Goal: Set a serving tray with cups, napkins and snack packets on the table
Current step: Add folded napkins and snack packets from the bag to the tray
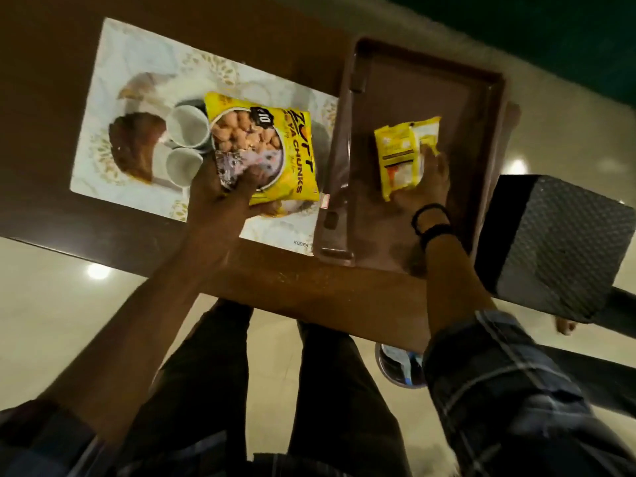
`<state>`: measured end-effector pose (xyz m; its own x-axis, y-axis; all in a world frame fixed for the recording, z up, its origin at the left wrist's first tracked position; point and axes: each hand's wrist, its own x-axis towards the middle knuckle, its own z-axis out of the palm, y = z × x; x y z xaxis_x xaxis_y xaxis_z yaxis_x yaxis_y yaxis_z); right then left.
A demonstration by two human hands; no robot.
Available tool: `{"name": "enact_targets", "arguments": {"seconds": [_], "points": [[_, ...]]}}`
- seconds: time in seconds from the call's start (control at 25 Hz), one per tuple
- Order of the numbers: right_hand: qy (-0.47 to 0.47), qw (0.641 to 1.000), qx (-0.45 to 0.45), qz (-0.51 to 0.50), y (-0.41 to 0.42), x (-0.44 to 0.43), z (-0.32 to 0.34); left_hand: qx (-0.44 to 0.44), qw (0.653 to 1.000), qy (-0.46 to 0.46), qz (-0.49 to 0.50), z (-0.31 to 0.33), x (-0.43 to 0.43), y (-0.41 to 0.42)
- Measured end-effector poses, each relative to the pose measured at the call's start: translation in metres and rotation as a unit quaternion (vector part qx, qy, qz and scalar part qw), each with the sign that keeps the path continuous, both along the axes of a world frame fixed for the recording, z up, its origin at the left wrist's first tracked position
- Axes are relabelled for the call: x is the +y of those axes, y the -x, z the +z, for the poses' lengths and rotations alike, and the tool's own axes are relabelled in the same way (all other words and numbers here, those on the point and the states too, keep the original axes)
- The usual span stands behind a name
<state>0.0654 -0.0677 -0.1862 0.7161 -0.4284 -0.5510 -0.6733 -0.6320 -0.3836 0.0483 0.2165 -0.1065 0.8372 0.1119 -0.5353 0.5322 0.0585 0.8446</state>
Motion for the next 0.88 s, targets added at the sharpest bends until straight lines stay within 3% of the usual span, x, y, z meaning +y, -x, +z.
{"name": "enact_targets", "arguments": {"seconds": [0.08,0.32,0.44,0.56,0.64,0.68,0.76,0.88], "points": [[0.03,0.996,0.022,0.077,0.016,0.003,-0.021,0.009,1.0,0.022,0.01,0.0,0.021,-0.001],[0.178,0.976,-0.083,0.097,0.046,0.015,-0.04,0.049,0.994,0.099,0.028,-0.007,0.06,0.002],[0.178,0.972,-0.106,0.107,0.038,0.02,-0.034,0.094,0.97,0.212,0.069,-0.009,0.08,0.0],[0.172,0.982,-0.039,0.069,0.024,0.036,-0.019,0.109,0.935,0.332,0.057,-0.011,0.104,0.0],[0.181,0.978,-0.095,0.027,0.008,0.064,0.001,0.086,0.934,0.345,0.041,-0.011,0.116,0.0],[0.149,0.975,-0.166,-0.002,0.001,0.085,0.013,0.073,0.935,0.343,0.048,-0.01,0.12,0.0],[-0.005,0.963,-0.262,-0.067,-0.011,0.135,0.04,0.059,0.936,0.337,0.083,-0.009,0.123,-0.001],[-0.31,0.939,-0.126,-0.081,-0.014,0.211,0.061,0.1,0.955,0.26,0.102,-0.008,0.119,-0.001]]}}
